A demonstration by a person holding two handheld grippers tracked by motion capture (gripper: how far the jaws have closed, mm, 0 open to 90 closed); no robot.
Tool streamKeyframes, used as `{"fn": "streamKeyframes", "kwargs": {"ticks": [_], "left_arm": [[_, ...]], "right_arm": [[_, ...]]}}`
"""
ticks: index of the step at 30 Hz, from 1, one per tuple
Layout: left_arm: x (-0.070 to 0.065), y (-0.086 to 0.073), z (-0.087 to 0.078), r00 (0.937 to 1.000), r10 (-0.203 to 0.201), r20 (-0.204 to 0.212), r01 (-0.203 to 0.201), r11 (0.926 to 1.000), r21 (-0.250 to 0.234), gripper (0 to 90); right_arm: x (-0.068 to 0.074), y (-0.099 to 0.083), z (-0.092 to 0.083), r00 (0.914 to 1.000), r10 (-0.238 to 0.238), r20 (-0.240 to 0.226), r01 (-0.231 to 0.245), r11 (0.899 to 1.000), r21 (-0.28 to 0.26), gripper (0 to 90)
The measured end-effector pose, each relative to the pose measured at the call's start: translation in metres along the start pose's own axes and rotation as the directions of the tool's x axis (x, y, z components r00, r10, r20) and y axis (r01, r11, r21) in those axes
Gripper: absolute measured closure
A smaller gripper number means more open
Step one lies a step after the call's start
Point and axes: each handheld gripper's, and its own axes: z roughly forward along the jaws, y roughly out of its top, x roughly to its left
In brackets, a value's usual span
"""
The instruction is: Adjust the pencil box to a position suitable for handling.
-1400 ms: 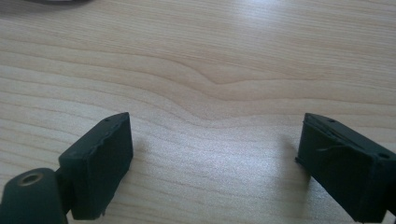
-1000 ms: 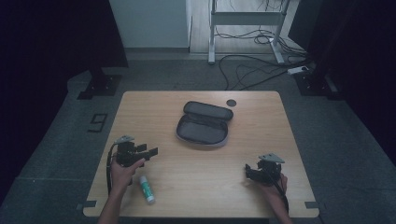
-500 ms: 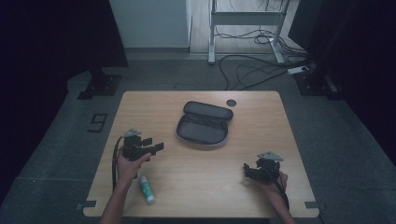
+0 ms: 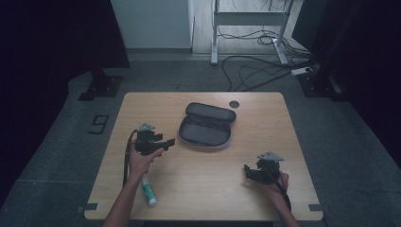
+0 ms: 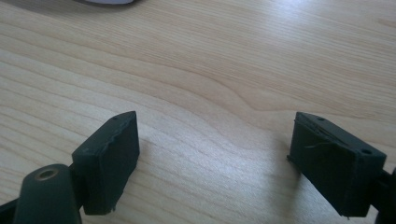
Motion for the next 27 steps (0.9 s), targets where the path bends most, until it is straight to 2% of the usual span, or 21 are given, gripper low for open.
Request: {"fn": "streamKeyframes", "kwargs": {"ticks": [7, 12, 15, 18, 23, 24, 27], "left_arm": [[0.000, 0.016, 0.019, 0.9989, 0.014, -0.045, -0.013, 0.9998, 0.013, 33.5], [0.001, 0.022, 0.032, 0.9985, 0.002, -0.054, -0.001, 0.9998, 0.020, 35.5], [0.001, 0.025, 0.041, 0.9979, -0.012, -0.063, 0.014, 0.9994, 0.030, 35.6], [-0.002, 0.027, 0.048, 0.9955, 0.005, -0.094, -0.001, 0.9993, 0.038, 35.5], [-0.002, 0.028, 0.062, 0.9959, -0.017, -0.089, 0.020, 0.9992, 0.036, 36.2], [-0.001, 0.028, 0.069, 0.9949, -0.018, -0.099, 0.024, 0.9982, 0.055, 36.1], [-0.002, 0.028, 0.078, 0.9926, -0.016, -0.120, 0.025, 0.9967, 0.077, 36.3]], "right_arm": [[0.005, 0.003, 0.004, 1.0000, 0.000, -0.005, 0.000, 1.000, -0.006, 16.8], [0.006, 0.003, 0.004, 1.0000, -0.001, -0.008, 0.001, 1.000, -0.009, 18.5], [0.005, 0.003, 0.003, 0.9999, -0.002, -0.011, 0.002, 1.000, -0.010, 19.5], [0.004, 0.002, 0.003, 0.9999, -0.005, -0.014, 0.005, 1.000, -0.012, 20.1], [0.004, 0.002, 0.003, 0.9999, -0.005, -0.015, 0.005, 1.000, -0.013, 20.4], [0.004, 0.002, 0.002, 0.9999, -0.005, -0.015, 0.004, 1.000, -0.013, 20.9], [0.004, 0.002, 0.002, 0.9999, -0.003, -0.015, 0.003, 1.000, -0.015, 21.4]]}}
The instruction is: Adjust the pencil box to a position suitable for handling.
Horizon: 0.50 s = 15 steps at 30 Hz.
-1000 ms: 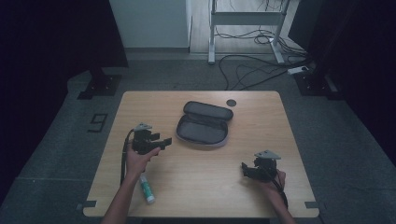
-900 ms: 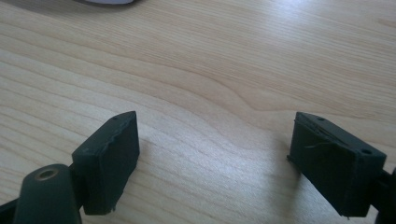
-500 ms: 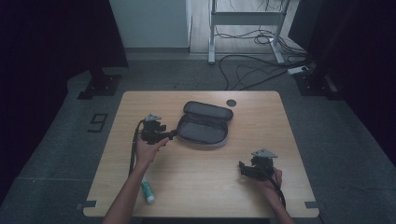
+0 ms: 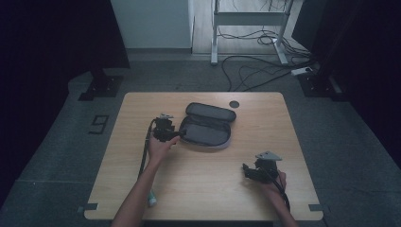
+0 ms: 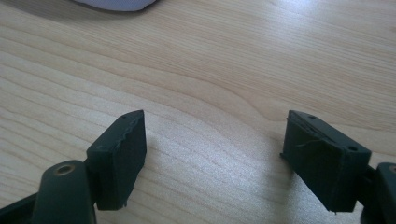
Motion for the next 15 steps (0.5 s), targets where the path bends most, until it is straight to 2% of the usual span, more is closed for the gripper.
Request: {"fn": "streamKeyframes", "kwargs": {"ticks": [8, 15], "left_arm": [[-0.002, 0.001, 0.013, 0.9993, 0.003, -0.037, -0.002, 0.9995, 0.033, 42.4], [0.003, -0.001, 0.020, 0.9992, -0.012, -0.039, 0.014, 0.9980, 0.062, 48.3]], "right_arm": [[0.000, 0.000, 0.000, 1.0000, 0.000, 0.000, 0.000, 1.000, -0.001, 21.9], [0.000, 0.000, 0.000, 1.0000, 0.002, 0.001, -0.002, 1.000, -0.002, 22.4]]}}
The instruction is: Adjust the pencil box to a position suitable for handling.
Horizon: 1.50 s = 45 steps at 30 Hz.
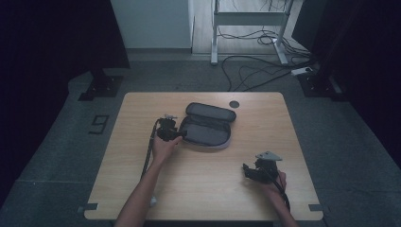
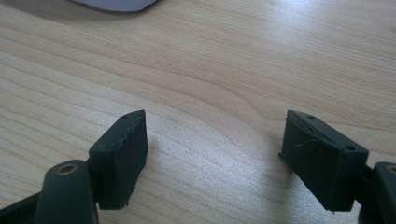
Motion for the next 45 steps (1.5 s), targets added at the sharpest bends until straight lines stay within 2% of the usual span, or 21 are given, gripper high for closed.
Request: {"fn": "streamKeyframes", "kwargs": {"ticks": [10, 19, 26, 33, 38, 39, 45], "left_arm": [[0.008, -0.005, 0.007, 0.9990, -0.036, 0.026, 0.035, 0.9989, 0.031, 58.3], [0.012, -0.007, 0.009, 0.9983, -0.047, 0.033, 0.046, 0.9982, 0.038, 62.3], [0.012, -0.008, 0.010, 0.9984, -0.050, 0.027, 0.049, 0.9978, 0.045, 65.8], [0.013, -0.009, 0.012, 0.9980, -0.059, 0.025, 0.058, 0.9972, 0.047, 67.3], [0.012, -0.010, 0.014, 0.9979, -0.061, 0.022, 0.059, 0.9969, 0.051, 67.2], [0.013, -0.010, 0.014, 0.9976, -0.064, 0.027, 0.063, 0.9964, 0.056, 67.2], [0.013, -0.010, 0.014, 0.9976, -0.064, 0.025, 0.063, 0.9964, 0.058, 67.5]], "right_arm": [[-0.001, 0.000, 0.000, 1.0000, -0.002, 0.000, 0.002, 1.000, -0.001, 23.2], [-0.001, 0.000, 0.000, 1.0000, 0.001, 0.001, -0.001, 1.000, -0.003, 24.2], [-0.003, 0.002, -0.001, 0.9997, 0.023, 0.000, -0.023, 1.000, -0.014, 31.5], [-0.001, 0.024, -0.006, 0.9994, 0.025, -0.023, -0.027, 0.996, -0.083, 34.0], [0.002, 0.040, -0.004, 0.9992, 0.018, -0.035, -0.022, 0.995, -0.099, 35.7], [0.004, 0.048, -0.002, 0.9985, 0.022, -0.050, -0.027, 0.994, -0.102, 36.7], [0.009, 0.064, 0.007, 0.9977, 0.026, -0.063, -0.034, 0.992, -0.125, 37.6]]}}
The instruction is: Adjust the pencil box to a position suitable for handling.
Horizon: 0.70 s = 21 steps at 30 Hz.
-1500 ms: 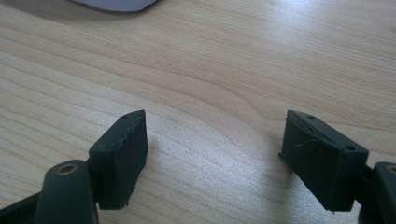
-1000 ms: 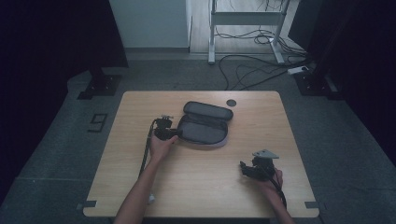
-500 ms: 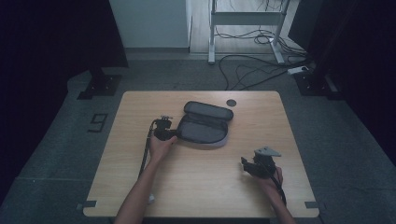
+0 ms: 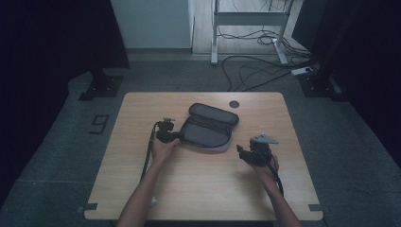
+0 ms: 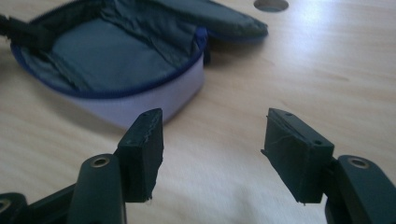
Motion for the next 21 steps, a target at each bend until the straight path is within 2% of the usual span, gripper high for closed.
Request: {"fn": "streamKeyframes", "kwargs": {"ticks": [3, 5, 6, 8, 10, 15, 16, 21], "left_arm": [[0.000, 0.001, 0.000, 1.0000, -0.002, 0.000, 0.002, 1.0000, 0.004, 67.5], [0.000, 0.001, 0.000, 1.0000, -0.001, 0.000, 0.001, 1.0000, 0.005, 67.5], [0.000, 0.001, 0.000, 1.0000, -0.001, 0.001, 0.001, 1.0000, 0.004, 67.5], [0.000, 0.001, 0.000, 1.0000, 0.000, 0.000, 0.000, 1.0000, 0.003, 67.6], [0.000, 0.001, 0.001, 1.0000, 0.000, 0.000, 0.000, 1.0000, 0.000, 67.6], [0.000, 0.001, 0.001, 1.0000, -0.003, -0.002, 0.003, 1.0000, 0.000, 67.6], [0.000, 0.001, 0.001, 1.0000, -0.001, -0.002, 0.001, 1.0000, 0.001, 67.6], [0.000, 0.001, 0.001, 1.0000, -0.002, 0.000, 0.002, 1.0000, 0.001, 67.6]], "right_arm": [[0.003, 0.010, 0.015, 0.9998, 0.017, -0.008, -0.017, 1.000, 0.009, 38.9], [0.003, 0.012, 0.019, 0.9998, 0.015, -0.011, -0.015, 1.000, 0.011, 39.1], [0.005, 0.017, 0.026, 0.9999, 0.009, -0.008, -0.009, 1.000, 0.013, 39.6], [0.006, 0.019, 0.033, 0.9999, 0.009, -0.004, -0.009, 1.000, -0.008, 41.5], [0.006, 0.023, 0.040, 0.9995, 0.030, -0.001, -0.030, 1.000, 0.002, 41.2], [0.010, 0.028, 0.053, 0.9994, 0.033, -0.007, -0.033, 0.999, -0.012, 43.5], [0.011, 0.030, 0.060, 0.9992, 0.040, -0.008, -0.040, 0.999, 0.017, 42.8], [0.012, 0.034, 0.071, 0.9996, 0.027, 0.011, -0.028, 0.999, 0.040, 43.9]]}}
